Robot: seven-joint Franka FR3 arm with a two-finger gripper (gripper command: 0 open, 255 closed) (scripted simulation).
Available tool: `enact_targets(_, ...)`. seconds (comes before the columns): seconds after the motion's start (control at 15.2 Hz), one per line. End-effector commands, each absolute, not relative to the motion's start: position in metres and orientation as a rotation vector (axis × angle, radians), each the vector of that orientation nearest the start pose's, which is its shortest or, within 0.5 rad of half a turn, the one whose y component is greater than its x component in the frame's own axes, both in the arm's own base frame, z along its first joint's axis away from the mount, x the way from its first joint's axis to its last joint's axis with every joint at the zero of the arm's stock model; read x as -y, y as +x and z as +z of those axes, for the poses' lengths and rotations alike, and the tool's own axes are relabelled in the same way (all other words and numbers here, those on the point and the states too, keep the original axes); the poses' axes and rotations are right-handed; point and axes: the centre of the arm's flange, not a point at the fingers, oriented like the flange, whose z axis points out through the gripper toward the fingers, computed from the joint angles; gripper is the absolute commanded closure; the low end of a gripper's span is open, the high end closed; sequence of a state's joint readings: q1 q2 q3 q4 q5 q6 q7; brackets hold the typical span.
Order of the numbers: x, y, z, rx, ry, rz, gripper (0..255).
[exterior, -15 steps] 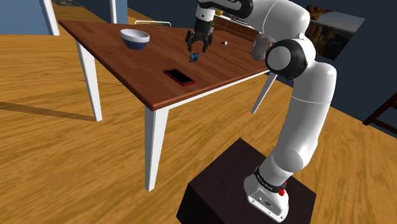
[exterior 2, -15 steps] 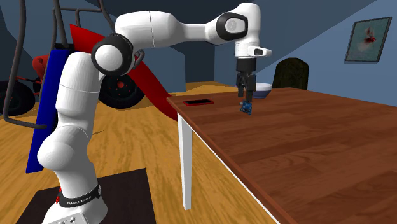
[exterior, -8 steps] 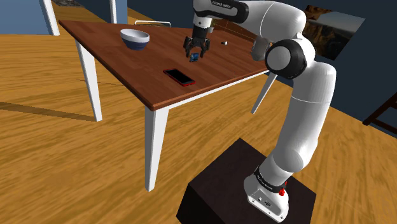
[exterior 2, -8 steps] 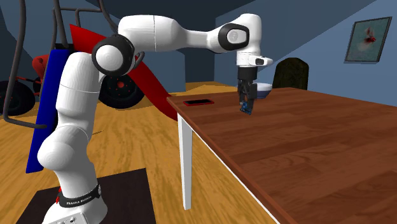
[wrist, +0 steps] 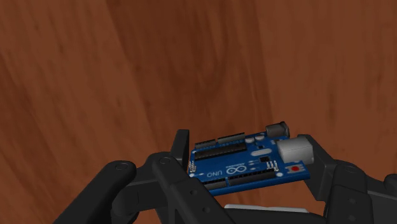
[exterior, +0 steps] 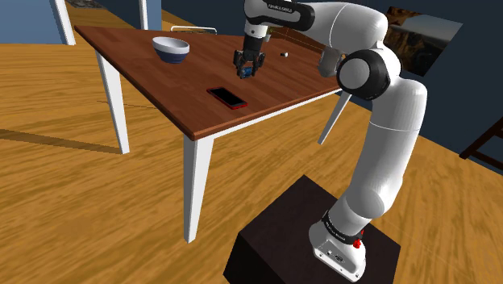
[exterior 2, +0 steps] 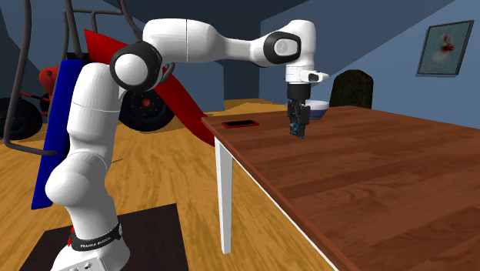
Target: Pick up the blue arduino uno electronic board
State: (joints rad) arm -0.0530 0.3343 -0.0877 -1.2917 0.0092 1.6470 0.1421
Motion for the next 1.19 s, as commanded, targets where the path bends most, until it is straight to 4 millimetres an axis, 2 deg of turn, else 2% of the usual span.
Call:
enact_targets(0.0,0.082,0.654,0.561,-0.438,-3.130,-0.035,255)
enact_targets(0.2,0.082,0.655,0.561,-0.438,-3.130,-0.035,255)
enact_targets(1.12,0.082,0.655,0.635,-0.438,-3.130,-0.035,255)
